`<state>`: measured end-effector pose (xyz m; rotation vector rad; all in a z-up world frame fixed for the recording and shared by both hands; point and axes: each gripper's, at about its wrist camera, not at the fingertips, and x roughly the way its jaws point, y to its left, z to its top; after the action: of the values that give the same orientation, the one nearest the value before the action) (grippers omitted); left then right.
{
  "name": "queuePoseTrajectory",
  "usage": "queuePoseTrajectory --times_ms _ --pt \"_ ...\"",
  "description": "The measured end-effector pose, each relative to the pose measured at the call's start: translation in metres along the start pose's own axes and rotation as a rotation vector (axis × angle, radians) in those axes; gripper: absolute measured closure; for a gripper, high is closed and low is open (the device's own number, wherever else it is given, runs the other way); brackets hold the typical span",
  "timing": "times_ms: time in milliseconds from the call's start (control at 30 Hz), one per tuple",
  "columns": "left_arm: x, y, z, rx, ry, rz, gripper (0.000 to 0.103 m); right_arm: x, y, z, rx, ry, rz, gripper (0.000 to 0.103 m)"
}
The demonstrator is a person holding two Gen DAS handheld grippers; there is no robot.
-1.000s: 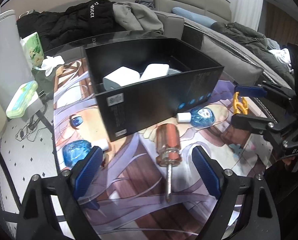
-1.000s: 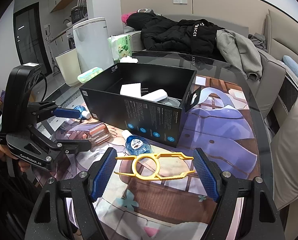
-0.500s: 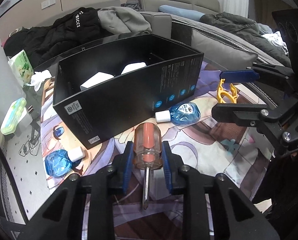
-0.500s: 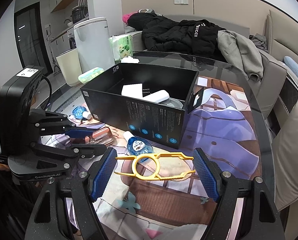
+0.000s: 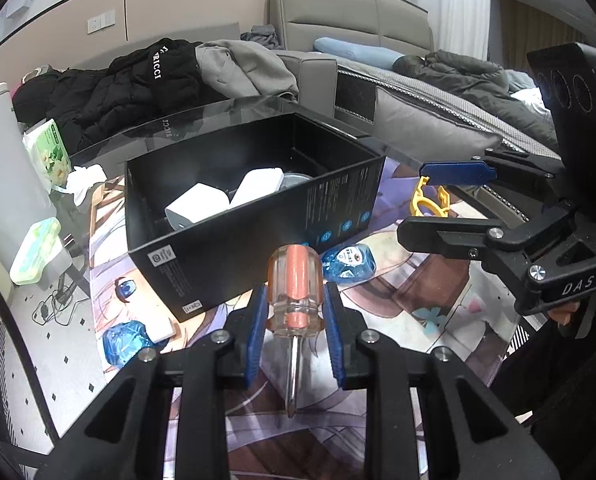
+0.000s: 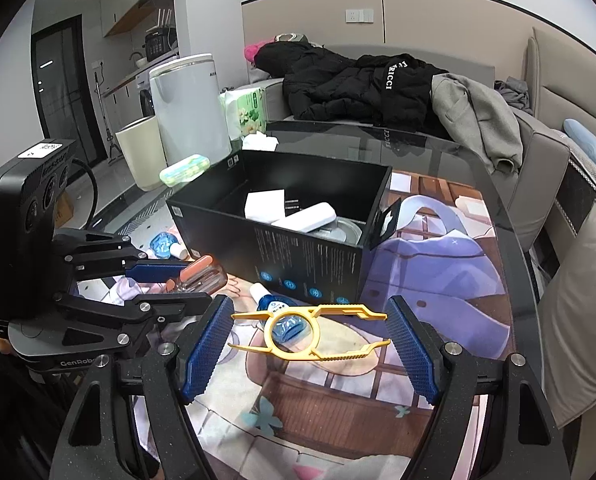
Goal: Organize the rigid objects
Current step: 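Lift the yellow clip with the right tool while the left tool grasps the red-handled screwdriver, then carry the yellow clip with the right tool while the left tool carries the screwdriver over the box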
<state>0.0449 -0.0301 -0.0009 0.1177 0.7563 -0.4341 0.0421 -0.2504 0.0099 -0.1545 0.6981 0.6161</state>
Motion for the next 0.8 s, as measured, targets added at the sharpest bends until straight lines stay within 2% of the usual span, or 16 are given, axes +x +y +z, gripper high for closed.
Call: queuePoseTrajectory --times_ms 800 --pt "-0.039 0.021 0.027 -0.083 -0.173 -0.020 0.078 -0.021 -0.001 0.029 0.010 -0.141 0.013 0.024"
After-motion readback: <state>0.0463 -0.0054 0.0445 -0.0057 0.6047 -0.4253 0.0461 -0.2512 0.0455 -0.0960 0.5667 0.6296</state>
